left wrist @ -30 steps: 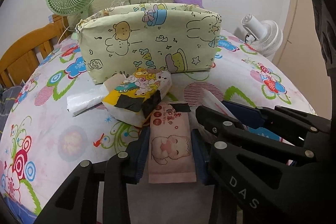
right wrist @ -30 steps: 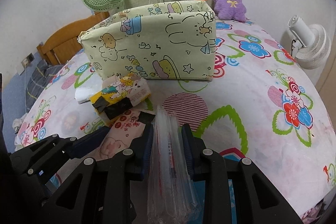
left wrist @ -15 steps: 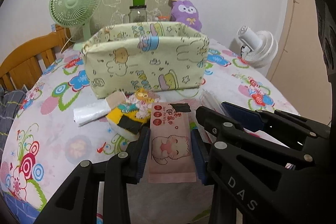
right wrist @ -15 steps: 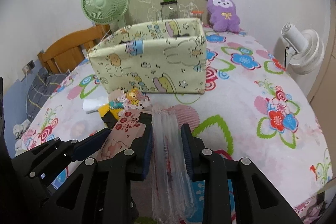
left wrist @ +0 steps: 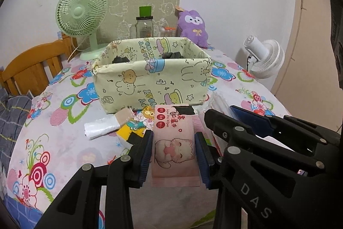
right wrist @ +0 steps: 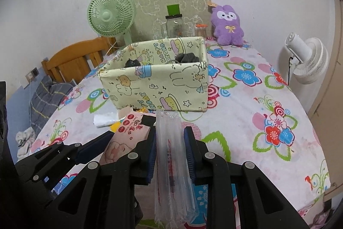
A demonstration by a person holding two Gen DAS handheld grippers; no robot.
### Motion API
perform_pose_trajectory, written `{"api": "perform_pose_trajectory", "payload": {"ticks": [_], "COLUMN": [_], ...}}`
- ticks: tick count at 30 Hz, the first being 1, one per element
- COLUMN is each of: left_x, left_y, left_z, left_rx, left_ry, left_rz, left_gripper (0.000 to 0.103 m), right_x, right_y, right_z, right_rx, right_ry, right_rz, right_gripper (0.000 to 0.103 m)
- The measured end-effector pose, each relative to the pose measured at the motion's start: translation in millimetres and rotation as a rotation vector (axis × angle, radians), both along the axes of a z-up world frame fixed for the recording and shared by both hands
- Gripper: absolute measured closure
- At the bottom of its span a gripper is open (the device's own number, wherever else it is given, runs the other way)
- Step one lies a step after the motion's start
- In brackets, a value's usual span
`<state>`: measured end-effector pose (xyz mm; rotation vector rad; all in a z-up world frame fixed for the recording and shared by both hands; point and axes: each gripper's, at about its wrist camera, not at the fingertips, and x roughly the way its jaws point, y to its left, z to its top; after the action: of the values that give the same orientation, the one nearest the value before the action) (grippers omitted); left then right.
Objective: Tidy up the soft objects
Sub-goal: 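Lift the pink pack with left tool while right tool carries the clear bag over the box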
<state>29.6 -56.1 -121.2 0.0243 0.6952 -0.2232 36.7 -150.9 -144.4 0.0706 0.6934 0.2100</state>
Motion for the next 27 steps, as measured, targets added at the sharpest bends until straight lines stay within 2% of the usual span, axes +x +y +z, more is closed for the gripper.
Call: {"api": "perform_pose_trajectory", "payload": {"ticks": [16, 27], "left_x": [6.7, 8.2], "left_y": [6.8, 7.8], "left_z": [32.1, 54.9], "left_rx": [0.000, 0.024], "left_ry": [-0.043, -0.077], "left_rz": [0.011, 0.012], "left_gripper": [0.064, 0.064], "right_x": [6.8, 3.0], "right_y": [6.1, 7.9], "right_z": [33.2, 60.7], "right_rx": [0.017, -0.006], "right_ry": [-0.039, -0.104], "right_rz": [0.011, -0.021], "right_gripper": [0.075, 0.075]}}
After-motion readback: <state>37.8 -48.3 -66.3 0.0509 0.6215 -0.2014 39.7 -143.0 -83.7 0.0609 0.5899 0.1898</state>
